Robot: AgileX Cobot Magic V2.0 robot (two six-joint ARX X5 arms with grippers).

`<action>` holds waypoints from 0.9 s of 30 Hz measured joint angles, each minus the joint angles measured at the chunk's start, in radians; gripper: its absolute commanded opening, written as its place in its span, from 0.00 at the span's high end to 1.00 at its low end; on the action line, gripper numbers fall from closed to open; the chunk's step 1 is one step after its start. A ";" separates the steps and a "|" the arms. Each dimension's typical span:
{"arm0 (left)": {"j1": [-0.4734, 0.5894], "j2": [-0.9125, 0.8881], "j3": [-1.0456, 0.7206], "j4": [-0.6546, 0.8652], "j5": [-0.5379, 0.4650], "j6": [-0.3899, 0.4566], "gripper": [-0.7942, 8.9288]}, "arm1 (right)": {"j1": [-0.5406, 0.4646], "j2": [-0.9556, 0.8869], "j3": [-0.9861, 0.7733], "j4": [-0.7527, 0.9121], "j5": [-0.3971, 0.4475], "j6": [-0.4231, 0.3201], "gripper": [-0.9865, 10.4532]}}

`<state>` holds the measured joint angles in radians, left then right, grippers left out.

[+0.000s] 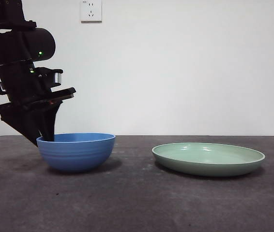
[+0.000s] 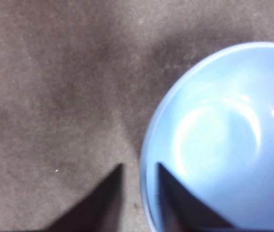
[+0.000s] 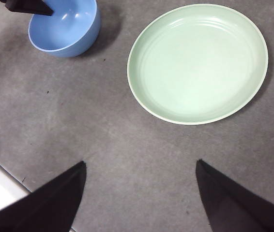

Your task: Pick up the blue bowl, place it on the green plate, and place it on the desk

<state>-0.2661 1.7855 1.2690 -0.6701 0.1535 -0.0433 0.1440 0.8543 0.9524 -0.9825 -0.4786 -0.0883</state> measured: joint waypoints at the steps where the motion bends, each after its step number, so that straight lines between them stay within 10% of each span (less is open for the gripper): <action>1: 0.000 0.000 0.000 0.000 0.000 -0.001 0.89 | 0.000 0.000 0.000 0.000 0.000 0.000 0.60; 27: -0.043 -0.072 0.030 -0.006 0.079 -0.074 0.90 | 0.000 0.000 0.000 0.000 0.002 0.000 0.60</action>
<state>-0.3096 1.7130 1.2991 -0.6762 0.2329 -0.1177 0.1440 0.8543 0.9524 -0.9825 -0.4763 -0.0879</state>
